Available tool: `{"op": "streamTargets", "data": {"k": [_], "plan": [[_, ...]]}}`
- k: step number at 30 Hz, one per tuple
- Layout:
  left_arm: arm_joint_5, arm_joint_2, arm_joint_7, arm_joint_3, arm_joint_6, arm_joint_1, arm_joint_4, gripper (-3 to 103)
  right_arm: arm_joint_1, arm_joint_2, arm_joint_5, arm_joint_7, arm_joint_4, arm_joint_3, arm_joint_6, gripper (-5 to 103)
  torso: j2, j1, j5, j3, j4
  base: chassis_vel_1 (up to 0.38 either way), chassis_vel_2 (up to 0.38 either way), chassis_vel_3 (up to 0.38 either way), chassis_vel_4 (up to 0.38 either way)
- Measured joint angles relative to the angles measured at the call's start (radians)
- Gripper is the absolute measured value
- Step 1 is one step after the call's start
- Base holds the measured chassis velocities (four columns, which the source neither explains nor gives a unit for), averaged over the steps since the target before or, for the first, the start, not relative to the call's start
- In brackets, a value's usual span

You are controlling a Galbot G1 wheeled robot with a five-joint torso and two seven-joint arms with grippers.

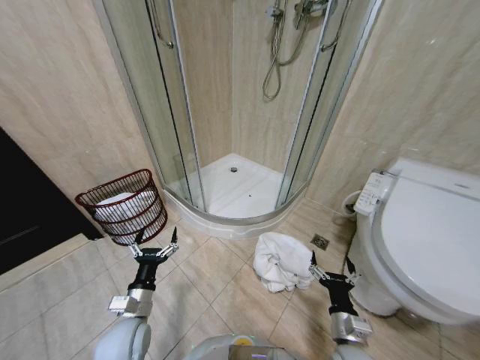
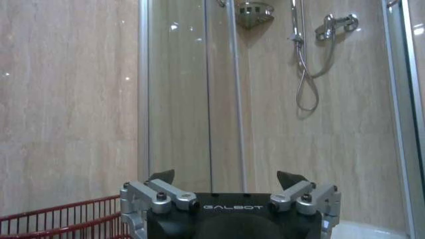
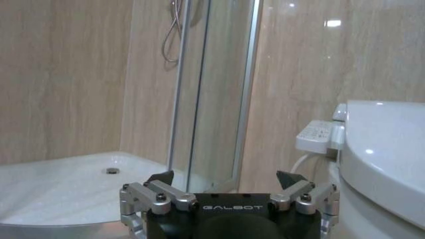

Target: Discard the used towel into the hamper.

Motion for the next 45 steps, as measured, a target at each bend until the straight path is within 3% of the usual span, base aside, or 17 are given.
{"op": "streamTargets", "data": {"k": [22, 29, 33, 36, 37, 40, 45], "plan": [[0.022, 0.006, 0.021, 0.005, 0.004, 0.013, -0.031, 100, 0.034, 0.017, 0.013, -0.003, -0.012, -0.003, -0.022, 100, 0.006, 0.002, 0.0002, 0.004, 0.0000, -0.141, 0.135, 0.126, -0.134], [0.016, 0.003, 0.015, 0.002, 0.013, 0.027, -0.019, 100, 0.020, 0.004, 0.061, -0.071, -0.048, -0.006, -0.062, 100, 0.006, 0.003, -0.0001, 0.005, -0.0002, -0.099, 0.090, 0.079, -0.070], [0.011, 0.005, 0.014, -0.003, 0.005, 0.028, -0.001, 100, 0.007, -0.005, 0.108, -0.102, -0.074, -0.021, -0.137, 100, 0.006, 0.002, 0.0001, 0.004, -0.0002, 0.060, -0.028, -0.030, 0.053], [0.007, 0.002, -0.001, -0.003, -0.019, 0.021, 0.008, 100, 0.023, -0.023, 0.185, -0.138, -0.113, -0.025, -0.305, 100, 0.004, 0.002, 0.0001, 0.003, 0.0000, 0.066, -0.029, -0.030, 0.068], [0.007, 0.002, -0.001, -0.003, -0.019, 0.021, 0.008, 100, 0.023, -0.023, 0.185, -0.138, -0.113, -0.025, -0.305, 100, 0.004, 0.002, 0.0001, 0.003, 0.0000, 0.055, -0.017, -0.009, 0.060], [0.004, -0.001, -0.012, -0.002, -0.036, 0.016, 0.008, 100, 0.062, -0.033, 0.203, -0.174, -0.159, -0.019, -0.420, 100, 0.004, 0.002, 0.0001, 0.003, -0.0001, 0.000, 0.000, 0.000, 0.000], [0.001, -0.004, -0.018, -0.001, -0.039, 0.015, 0.008, 100, 0.114, -0.032, 0.206, -0.204, -0.210, -0.019, -0.475, 100, 0.004, 0.002, 0.0001, 0.004, 0.0000, 0.000, 0.000, 0.000, 0.000]]}}
